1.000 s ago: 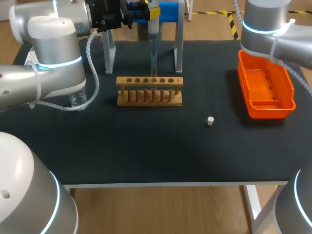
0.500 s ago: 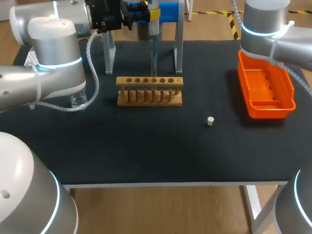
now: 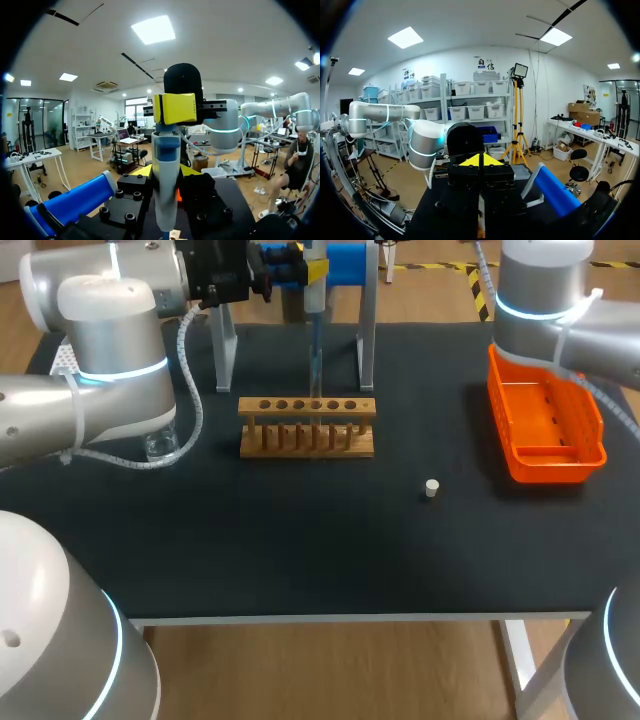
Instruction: Invert the test tube, pick up the pipette, mount the tip to pipette, aspirate from beaker and dispense into the tube, eject the tip, return the pipette, and cap with the stopper.
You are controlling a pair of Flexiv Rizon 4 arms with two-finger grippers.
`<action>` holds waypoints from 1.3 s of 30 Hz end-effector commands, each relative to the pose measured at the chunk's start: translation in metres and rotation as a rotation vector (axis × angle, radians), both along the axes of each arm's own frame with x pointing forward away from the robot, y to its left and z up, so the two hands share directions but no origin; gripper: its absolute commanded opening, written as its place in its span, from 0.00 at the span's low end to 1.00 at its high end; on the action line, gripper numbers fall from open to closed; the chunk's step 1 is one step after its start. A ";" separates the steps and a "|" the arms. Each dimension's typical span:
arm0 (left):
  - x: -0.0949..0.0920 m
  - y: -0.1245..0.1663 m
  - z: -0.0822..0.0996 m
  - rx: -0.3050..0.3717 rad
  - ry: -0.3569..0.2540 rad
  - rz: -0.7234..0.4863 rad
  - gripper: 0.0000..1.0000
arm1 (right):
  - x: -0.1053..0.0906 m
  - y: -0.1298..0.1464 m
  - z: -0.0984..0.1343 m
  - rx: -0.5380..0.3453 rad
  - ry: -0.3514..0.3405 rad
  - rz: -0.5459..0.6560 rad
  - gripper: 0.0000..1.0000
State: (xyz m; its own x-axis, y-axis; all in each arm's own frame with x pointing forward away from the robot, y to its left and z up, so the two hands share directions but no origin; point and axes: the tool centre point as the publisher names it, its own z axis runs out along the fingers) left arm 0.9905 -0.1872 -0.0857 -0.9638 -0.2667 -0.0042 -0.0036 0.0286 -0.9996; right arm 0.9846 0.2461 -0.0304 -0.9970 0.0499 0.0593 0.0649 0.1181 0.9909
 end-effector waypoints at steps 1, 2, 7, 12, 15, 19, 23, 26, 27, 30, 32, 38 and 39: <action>0.001 0.000 0.005 -0.003 -0.002 0.002 0.00 | -0.001 -0.001 -0.008 -0.003 0.003 -0.001 0.00; 0.001 0.000 0.005 -0.003 -0.002 0.002 0.00 | -0.001 -0.001 -0.008 -0.003 0.004 -0.002 0.00; 0.001 0.000 0.005 -0.003 -0.002 0.002 0.00 | 0.000 -0.003 0.000 0.010 -0.010 -0.009 0.00; 0.001 0.000 0.005 -0.003 -0.002 0.002 0.00 | 0.002 -0.012 0.024 0.051 -0.059 -0.023 0.00; 0.001 0.000 0.005 -0.003 -0.002 0.002 0.00 | 0.001 -0.024 0.034 0.064 -0.094 -0.039 0.28; 0.001 0.000 0.005 -0.003 -0.002 0.002 0.00 | -0.003 -0.048 0.040 0.102 -0.121 -0.030 1.00; 0.001 0.000 0.005 -0.003 -0.002 0.002 0.00 | -0.010 -0.075 0.038 0.125 -0.151 -0.017 1.00; 0.001 0.000 0.005 -0.003 -0.002 0.002 0.00 | -0.017 -0.094 0.032 0.129 -0.167 -0.012 1.00; 0.001 0.000 0.005 -0.003 -0.002 0.002 0.00 | -0.020 -0.099 0.028 0.122 -0.172 -0.012 1.00; 0.001 0.000 0.005 -0.003 -0.002 0.002 0.00 | -0.025 -0.108 0.014 0.096 -0.170 -0.009 1.00; 0.001 0.000 0.005 -0.003 -0.002 0.002 0.00 | -0.027 -0.111 0.002 0.071 -0.171 -0.011 1.00; 0.001 0.000 0.005 -0.003 -0.002 0.002 0.00 | -0.025 -0.115 -0.035 0.049 -0.184 -0.004 1.00; 0.001 0.000 0.005 -0.003 -0.002 0.002 0.00 | -0.023 -0.116 -0.041 0.054 -0.185 -0.006 1.00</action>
